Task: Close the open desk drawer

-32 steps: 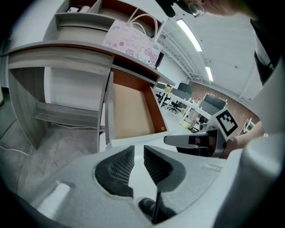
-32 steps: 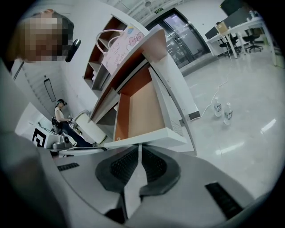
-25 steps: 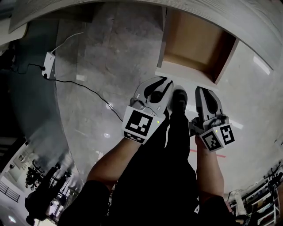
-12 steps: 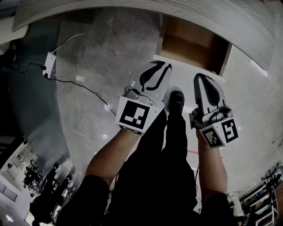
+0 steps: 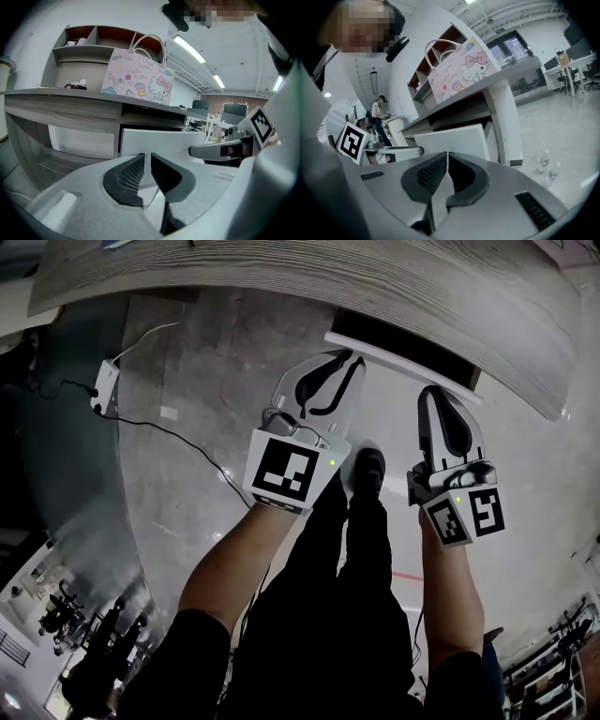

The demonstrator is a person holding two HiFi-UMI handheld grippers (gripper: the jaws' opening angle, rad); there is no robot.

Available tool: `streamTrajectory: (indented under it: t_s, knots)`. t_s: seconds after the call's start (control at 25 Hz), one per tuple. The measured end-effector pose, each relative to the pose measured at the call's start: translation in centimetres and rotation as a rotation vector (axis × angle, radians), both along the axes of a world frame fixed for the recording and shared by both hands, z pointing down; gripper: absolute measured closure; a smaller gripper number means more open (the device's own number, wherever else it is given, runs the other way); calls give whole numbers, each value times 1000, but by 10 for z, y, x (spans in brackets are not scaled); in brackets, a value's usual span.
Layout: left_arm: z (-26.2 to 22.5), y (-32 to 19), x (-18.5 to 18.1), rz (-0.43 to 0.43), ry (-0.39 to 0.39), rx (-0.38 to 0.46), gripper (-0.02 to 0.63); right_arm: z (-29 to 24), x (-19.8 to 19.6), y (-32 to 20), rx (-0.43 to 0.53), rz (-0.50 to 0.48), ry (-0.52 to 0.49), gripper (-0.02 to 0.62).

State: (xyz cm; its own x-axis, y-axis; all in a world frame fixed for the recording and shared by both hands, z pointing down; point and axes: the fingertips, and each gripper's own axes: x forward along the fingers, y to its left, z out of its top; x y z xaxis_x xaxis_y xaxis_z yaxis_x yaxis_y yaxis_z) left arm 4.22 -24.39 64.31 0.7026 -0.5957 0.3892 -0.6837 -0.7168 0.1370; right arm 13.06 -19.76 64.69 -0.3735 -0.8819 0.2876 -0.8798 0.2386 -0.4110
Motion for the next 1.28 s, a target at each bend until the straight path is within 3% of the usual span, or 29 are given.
streamTrajectory:
  t_s: [0.16, 0.48, 0.64, 1.28]
  knots:
    - [-3, -16, 8, 0, 3, 22, 555, 10, 22, -9, -31, 49, -9, 574]
    - [-4, -44, 24, 12, 23, 73, 555, 9, 39, -39, -1, 42, 43, 574]
    - [-3, -49, 25, 7, 30, 117, 560, 11, 37, -45, 7, 19, 51, 575]
    - [-3, -54, 29, 17, 0, 152, 588, 11, 36, -52, 12, 21, 49, 580]
